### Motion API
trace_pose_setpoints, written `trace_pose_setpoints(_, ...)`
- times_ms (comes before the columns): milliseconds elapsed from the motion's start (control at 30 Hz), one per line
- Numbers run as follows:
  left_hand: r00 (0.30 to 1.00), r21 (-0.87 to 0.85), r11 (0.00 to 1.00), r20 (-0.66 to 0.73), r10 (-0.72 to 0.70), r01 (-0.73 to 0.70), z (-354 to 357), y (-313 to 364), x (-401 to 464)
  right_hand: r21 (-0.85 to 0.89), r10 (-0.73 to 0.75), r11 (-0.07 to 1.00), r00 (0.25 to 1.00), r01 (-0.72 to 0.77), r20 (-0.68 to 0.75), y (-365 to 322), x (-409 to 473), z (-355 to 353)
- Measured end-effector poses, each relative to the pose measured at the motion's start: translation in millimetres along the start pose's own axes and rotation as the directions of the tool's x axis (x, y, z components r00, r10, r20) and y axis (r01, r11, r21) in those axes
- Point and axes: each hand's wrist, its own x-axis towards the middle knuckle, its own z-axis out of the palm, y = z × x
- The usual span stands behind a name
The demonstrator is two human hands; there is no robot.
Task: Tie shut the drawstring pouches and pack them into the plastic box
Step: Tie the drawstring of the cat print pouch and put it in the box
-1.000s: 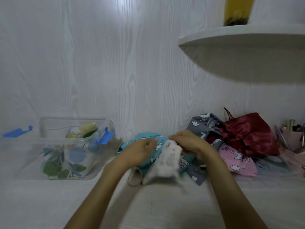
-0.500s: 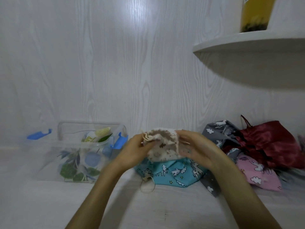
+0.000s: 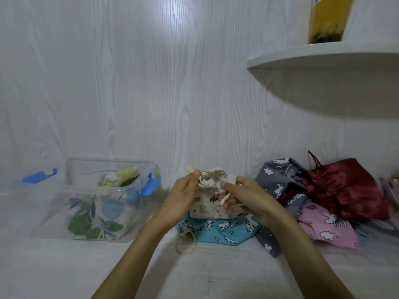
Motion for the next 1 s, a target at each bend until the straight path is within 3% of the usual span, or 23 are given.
trace_pose_setpoints(100,0.996,0.110,0.994,-0.080,0.028,-0.019,-3.3,-10.7,5.8,-0.208,0.021,0.978,0.994,0.001,0.103,-3.7,-6.4,-7.8)
trace_pose_setpoints(167,0.983,0.341,0.940,-0.167,0.072,-0.011,-13.1,-19.4,9.5,-0.393,0.012,0.919,0.994,0.031,0.107,-7.9,-11.5,-20.5)
trace_pose_setpoints(200,0.973,0.498,0.867,-0.201,0.110,0.005,-18.2,-22.9,10.1,-0.454,0.008,0.890,0.995,0.040,0.104,-10.3,-14.2,-28.0)
trace_pose_setpoints(233,0.963,0.597,0.802,-0.229,0.144,0.022,-21.6,-25.6,10.6,-0.492,0.006,0.869,0.994,0.049,0.109,-12.3,-17.5,-35.1)
trace_pose_setpoints(300,0.947,0.606,0.794,-0.282,0.151,0.054,-24.6,-29.9,11.8,-0.476,-0.035,0.874,0.990,0.095,0.133,-14.5,-23.0,-46.6)
trace_pose_setpoints(367,0.927,0.357,0.931,-0.370,0.063,0.079,-20.2,-29.6,12.4,-0.295,-0.111,0.945,0.986,0.144,0.126,-13.7,-21.5,-54.6)
trace_pose_setpoints(400,0.916,0.120,0.988,-0.400,-0.039,0.094,-16.4,-27.1,12.1,-0.164,-0.136,0.975,0.986,0.151,0.099,-11.6,-18.8,-56.6)
trace_pose_setpoints(433,0.912,-0.141,0.984,-0.378,-0.157,0.110,-12.9,-23.2,12.0,-0.036,-0.149,0.988,0.987,0.151,0.057,-8.9,-14.2,-57.1)
trace_pose_setpoints(467,0.919,-0.393,0.913,-0.308,-0.248,0.115,-10.6,-19.9,11.4,0.077,-0.153,0.985,0.988,0.153,-0.001,-5.0,-8.6,-56.5)
trace_pose_setpoints(533,0.942,-0.805,0.582,-0.099,-0.322,0.114,-6.3,-11.4,9.5,0.262,-0.131,0.951,0.982,0.163,-0.134,6.2,4.1,-52.5)
trace_pose_setpoints(567,0.943,-0.899,0.420,-0.023,-0.332,0.126,-4.4,-7.5,9.2,0.372,-0.097,0.915,0.980,0.157,-0.174,11.7,9.0,-48.8)
trace_pose_setpoints(600,0.946,-0.923,0.362,0.009,-0.324,0.133,-2.7,-4.5,9.0,0.494,-0.048,0.859,0.981,0.137,-0.187,16.2,12.7,-46.1)
trace_pose_setpoints(667,0.948,-0.884,0.451,-0.025,-0.317,0.127,-1.2,-0.8,9.0,0.667,0.027,0.737,0.982,0.107,-0.187,20.5,14.6,-44.6)
trace_pose_setpoints(800,0.927,-0.848,0.530,-0.178,-0.330,0.026,-11.4,-4.8,11.7,0.713,0.100,0.680,0.943,0.168,-0.318,25.4,11.9,-66.7)
trace_pose_setpoints(900,0.920,-0.820,0.570,-0.261,-0.291,-0.053,-2.8,1.2,11.7,0.741,0.095,0.647,0.945,0.181,-0.314,27.6,8.5,-77.8)
trace_pose_setpoints(933,0.913,-0.812,0.577,-0.299,-0.277,-0.091,-1.0,4.8,13.0,0.718,0.085,0.675,0.949,0.170,-0.304,27.0,8.3,-78.2)
trace_pose_setpoints(1000,0.875,-0.716,0.682,-0.417,-0.244,-0.151,-5.2,10.8,16.2,0.497,0.056,0.860,0.950,0.111,-0.307,23.6,7.9,-77.1)
